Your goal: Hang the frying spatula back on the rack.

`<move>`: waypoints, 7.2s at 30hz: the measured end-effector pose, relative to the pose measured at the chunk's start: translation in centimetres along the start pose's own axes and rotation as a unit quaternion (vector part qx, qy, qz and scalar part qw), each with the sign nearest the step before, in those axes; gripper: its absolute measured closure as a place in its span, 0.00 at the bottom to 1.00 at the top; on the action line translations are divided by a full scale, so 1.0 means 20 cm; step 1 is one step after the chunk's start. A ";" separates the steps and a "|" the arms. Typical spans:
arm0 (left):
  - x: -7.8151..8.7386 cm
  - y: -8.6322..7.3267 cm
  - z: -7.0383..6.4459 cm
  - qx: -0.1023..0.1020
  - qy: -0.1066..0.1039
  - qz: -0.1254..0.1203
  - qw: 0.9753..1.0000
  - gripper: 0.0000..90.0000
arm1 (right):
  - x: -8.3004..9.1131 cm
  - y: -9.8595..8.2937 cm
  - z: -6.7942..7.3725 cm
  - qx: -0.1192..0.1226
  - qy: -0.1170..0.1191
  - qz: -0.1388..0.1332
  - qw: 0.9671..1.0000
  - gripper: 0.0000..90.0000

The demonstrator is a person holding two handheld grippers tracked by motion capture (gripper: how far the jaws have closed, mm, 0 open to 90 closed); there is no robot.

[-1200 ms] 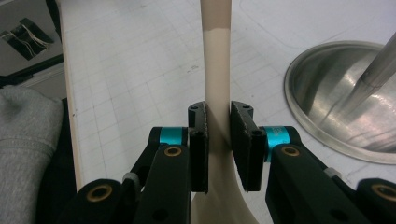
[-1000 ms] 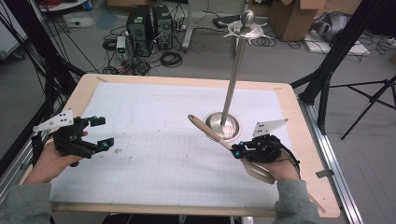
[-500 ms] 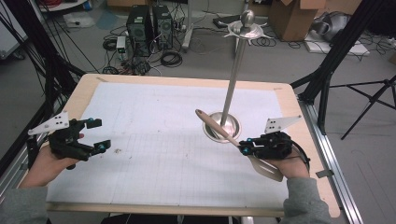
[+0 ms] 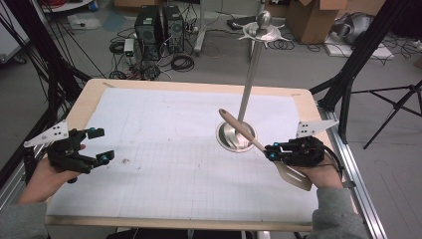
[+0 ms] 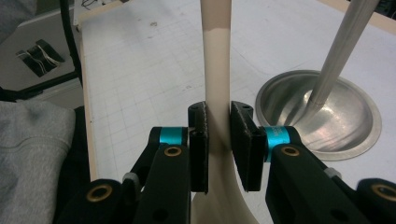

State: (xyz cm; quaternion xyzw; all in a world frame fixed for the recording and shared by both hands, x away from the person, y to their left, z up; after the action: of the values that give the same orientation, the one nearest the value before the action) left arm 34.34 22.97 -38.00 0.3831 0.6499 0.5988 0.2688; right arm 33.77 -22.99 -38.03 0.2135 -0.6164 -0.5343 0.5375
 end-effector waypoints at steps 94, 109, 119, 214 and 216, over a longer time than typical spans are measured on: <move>0.13 -0.04 0.02 0.007 0.024 -0.005 1.000 0.04 | 0.38 0.36 -0.18 0.009 -0.022 -0.082 0.996 0.87; 0.16 -0.05 0.01 0.005 0.031 0.000 1.000 0.04 | 0.44 0.37 -0.20 0.010 -0.032 -0.086 0.996 0.87; 0.19 -0.06 0.02 0.005 0.038 0.000 0.999 0.04 | 0.49 0.36 -0.22 0.014 -0.041 -0.090 0.995 0.87; 0.27 -0.11 0.03 0.013 0.057 0.004 0.998 0.04 | 0.69 0.51 -0.31 -0.004 -0.071 -0.122 0.990 0.87; 0.27 -0.11 0.03 0.012 0.056 0.006 0.998 0.04 | 0.69 0.51 -0.31 -0.003 -0.072 -0.124 0.990 0.87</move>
State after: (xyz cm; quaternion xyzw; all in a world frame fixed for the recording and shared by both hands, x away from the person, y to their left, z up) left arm 31.46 27.85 -39.62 0.3560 0.6691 0.6126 0.2240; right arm 37.89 -33.80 -23.83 0.2475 -0.6206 -0.6129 0.4219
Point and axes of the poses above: each handheld gripper's, and its own axes: x roughly backward along the jaws, y roughly out of its top, z roughly to its left, the point moved 10 cm from there along -x, roughly forward along the jaws, and after that the axes turned 7 degrees about -z, right-handed, at the moved point
